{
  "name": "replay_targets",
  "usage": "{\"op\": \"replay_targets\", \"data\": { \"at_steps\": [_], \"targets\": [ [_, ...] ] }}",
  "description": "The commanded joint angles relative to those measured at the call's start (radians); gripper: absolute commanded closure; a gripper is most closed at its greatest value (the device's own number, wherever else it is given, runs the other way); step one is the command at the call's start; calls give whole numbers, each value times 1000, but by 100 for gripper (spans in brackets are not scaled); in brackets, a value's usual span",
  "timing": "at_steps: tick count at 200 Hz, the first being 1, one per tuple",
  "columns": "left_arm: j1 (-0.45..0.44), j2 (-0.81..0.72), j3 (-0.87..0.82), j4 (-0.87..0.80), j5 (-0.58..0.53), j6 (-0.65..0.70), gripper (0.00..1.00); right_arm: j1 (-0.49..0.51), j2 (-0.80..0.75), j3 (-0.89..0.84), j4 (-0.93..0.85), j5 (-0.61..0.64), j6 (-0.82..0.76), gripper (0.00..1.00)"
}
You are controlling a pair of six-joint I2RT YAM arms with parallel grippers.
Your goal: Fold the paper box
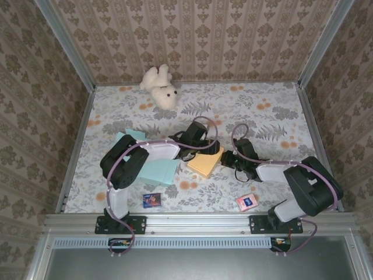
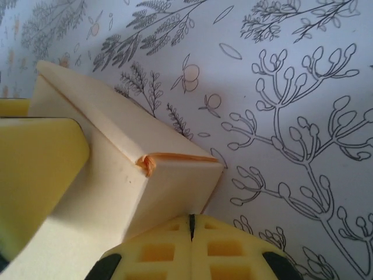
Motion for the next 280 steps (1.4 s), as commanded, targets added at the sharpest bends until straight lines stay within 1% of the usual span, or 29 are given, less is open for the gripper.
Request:
{"op": "replay_targets", "data": {
  "at_steps": [1, 16, 26, 27, 32, 40, 52, 57, 70, 75, 83, 87, 97, 114, 134, 162, 195, 209, 230, 280],
  "targets": [
    [-34, 16, 69, 2, 85, -23, 15, 17, -1, -31, 181, -60, 59, 99],
    [-34, 15, 91, -21, 82, -25, 16, 36, -44, -63, 174, -14, 62, 97],
    [-27, 3, 93, -43, 51, -21, 16, 43, -87, -88, 132, 42, 59, 95],
    [-26, 0, 93, -46, 46, -20, 16, 44, -114, -92, 118, 53, 57, 95],
    [-21, -12, 88, -60, 23, -20, 16, 45, -143, -98, 89, 76, 51, 94],
    [-11, -37, 77, -80, -18, -21, 16, 45, -199, -106, 19, 123, 32, 91],
    [4, -88, 42, -112, -90, -38, 15, 45, -292, -103, -97, 184, -14, 83],
    [11, -110, 26, -127, -119, -49, 15, 45, -331, -100, -144, 209, -35, 78],
    [21, -176, -30, -154, -199, -84, 14, 44, -431, -104, -211, 255, -90, 62],
    [21, -202, -55, -161, -225, -100, 14, 43, -469, -105, -231, 269, -111, 49],
    [21, -244, -98, -164, -259, -135, 14, 42, -516, -100, -265, 292, -136, 35],
    [19, -266, -119, -167, -270, -157, 14, 42, -533, -94, -280, 299, -156, 31],
    [14, -321, -175, -169, -287, -229, 14, 39, -558, -66, -330, 317, -200, 26],
    [-7, -408, -262, -153, -297, -329, 14, 22, -542, -12, -375, 313, -238, 26],
    [-65, -479, -328, -176, -358, -468, 14, -7, -453, 48, -345, 205, -288, 27],
    [-135, -521, -383, -181, -387, -603, 14, -16, -282, 156, -333, 108, -366, 28],
    [-172, -531, -450, -124, -395, -728, 15, -30, -144, 235, -336, 40, -408, 30],
    [-177, -515, -468, -78, -380, -754, 16, -37, -103, 256, -340, 6, -426, 31],
    [-183, -475, -466, -25, -356, -752, 18, -40, -43, 270, -341, -24, -442, 32],
    [-192, -403, -434, 28, -320, -745, 22, -46, 23, 277, -332, -63, -452, 33]
  ]
}}
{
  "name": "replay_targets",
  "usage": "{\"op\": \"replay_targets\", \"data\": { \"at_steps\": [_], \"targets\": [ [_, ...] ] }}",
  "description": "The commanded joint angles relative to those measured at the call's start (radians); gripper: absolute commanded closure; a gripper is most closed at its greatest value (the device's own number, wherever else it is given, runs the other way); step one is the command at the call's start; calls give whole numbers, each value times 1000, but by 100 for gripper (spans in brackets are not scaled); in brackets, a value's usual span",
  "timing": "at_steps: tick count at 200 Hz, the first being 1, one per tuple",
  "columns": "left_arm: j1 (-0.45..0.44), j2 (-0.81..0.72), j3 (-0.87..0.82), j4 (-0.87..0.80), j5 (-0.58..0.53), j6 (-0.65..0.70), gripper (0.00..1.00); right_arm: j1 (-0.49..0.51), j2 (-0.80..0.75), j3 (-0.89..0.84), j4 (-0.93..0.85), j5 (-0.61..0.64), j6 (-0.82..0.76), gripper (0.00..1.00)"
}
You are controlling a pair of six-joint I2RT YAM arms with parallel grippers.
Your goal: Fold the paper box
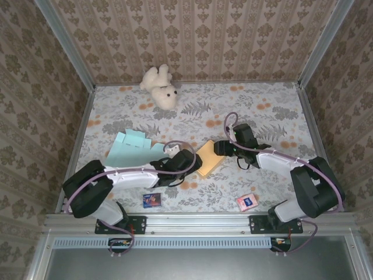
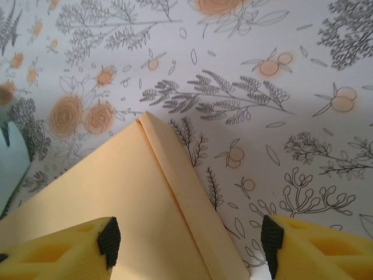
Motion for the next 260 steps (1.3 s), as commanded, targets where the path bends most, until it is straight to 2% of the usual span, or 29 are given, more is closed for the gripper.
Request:
{"op": "replay_targets", "data": {
  "at_steps": [1, 50, 64, 139, 215, 260],
  "targets": [
    [-9, 23, 31, 48, 15, -28, 22, -7, 35, 31, -15, -46, -25, 33],
    [-11, 62, 77, 41, 16, -6, 25, -8, 76, 29, 5, -81, -22, 36],
    [-10, 77, 104, 39, 23, 12, 26, -9, 72, 24, 9, -100, -19, 40],
    [9, 182, 272, -1, 60, 107, 28, -13, -54, -26, 30, -130, 56, 45],
    [92, 313, 551, -77, 175, 230, 29, -30, -259, -53, 33, 18, 157, 46],
    [131, 429, 769, -132, 243, 323, 29, -74, -276, -44, 71, 91, 165, 46]
  ]
}}
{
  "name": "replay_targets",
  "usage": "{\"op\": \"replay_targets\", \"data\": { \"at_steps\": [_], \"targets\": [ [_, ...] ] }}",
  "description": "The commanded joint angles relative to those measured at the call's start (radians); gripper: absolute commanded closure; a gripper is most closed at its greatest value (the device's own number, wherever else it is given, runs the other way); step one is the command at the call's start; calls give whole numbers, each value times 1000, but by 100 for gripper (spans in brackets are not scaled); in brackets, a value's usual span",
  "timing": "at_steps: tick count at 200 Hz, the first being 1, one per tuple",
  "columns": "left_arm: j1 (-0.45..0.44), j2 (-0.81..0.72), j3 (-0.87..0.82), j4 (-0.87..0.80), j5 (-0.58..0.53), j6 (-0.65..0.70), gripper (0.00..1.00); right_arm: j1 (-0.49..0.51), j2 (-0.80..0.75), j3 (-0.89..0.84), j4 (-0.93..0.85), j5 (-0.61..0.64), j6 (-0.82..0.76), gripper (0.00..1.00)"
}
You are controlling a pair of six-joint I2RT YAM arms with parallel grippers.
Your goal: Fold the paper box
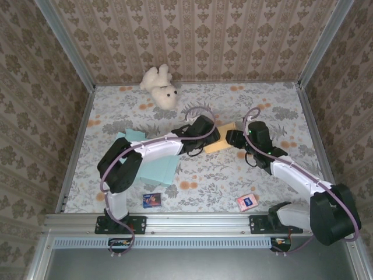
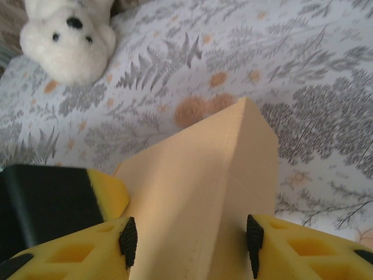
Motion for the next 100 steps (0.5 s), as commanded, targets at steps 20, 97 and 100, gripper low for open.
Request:
{"op": "replay_targets", "data": {
  "at_steps": [20, 97, 100],
  "targets": [
    [15, 108, 206, 65, 172, 90, 30, -38, 31, 23, 50, -26, 25, 46],
    [65, 322, 473, 71, 248, 176, 32, -167, 231, 54, 208, -33, 32, 47],
    [65, 328, 484, 69, 250, 182, 32, -169, 237, 52, 214, -31, 32, 47]
  ]
}}
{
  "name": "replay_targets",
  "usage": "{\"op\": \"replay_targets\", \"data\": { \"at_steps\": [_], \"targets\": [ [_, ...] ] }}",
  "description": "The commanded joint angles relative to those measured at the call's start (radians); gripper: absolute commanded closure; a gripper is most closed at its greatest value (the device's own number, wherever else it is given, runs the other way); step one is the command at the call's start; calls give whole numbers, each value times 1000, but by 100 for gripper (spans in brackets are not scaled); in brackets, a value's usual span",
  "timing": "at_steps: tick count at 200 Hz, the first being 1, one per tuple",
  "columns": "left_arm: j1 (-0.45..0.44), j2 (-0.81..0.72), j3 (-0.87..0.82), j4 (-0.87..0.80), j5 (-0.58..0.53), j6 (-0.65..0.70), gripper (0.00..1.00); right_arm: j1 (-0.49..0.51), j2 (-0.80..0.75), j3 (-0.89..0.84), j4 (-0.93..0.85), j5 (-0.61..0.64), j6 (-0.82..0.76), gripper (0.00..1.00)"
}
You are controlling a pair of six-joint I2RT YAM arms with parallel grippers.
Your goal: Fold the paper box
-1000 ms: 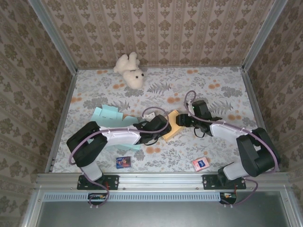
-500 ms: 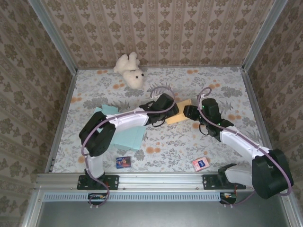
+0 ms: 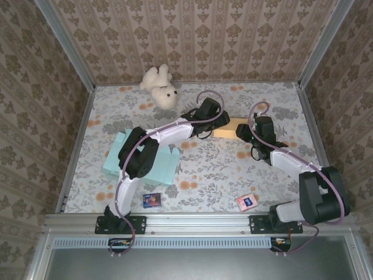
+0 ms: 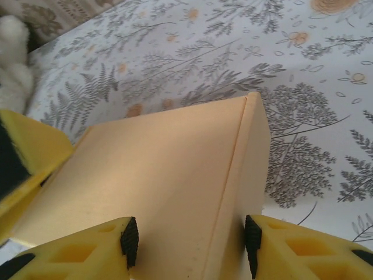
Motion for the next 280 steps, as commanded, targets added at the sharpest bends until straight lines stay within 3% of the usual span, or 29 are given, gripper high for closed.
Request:
{"op": "replay_targets", "data": {
  "at_steps": [1, 62, 190, 242, 280],
  "targets": [
    [-15, 41, 107, 55, 104, 59, 32, -9, 45, 24, 117, -59, 19, 47],
    [-5, 171, 265, 27, 132, 73, 33, -78, 139, 27, 194, -50, 37, 46],
    [5, 191, 200, 19, 58, 32, 34, -179, 340, 133, 191, -110, 89, 42],
    [17, 164, 147, 16, 40, 12, 32, -199, 313, 117, 179, -89, 118, 39],
    [50, 69, 47, 42, 20, 26, 31, -198, 213, 59, 182, -75, 136, 39]
  ]
}}
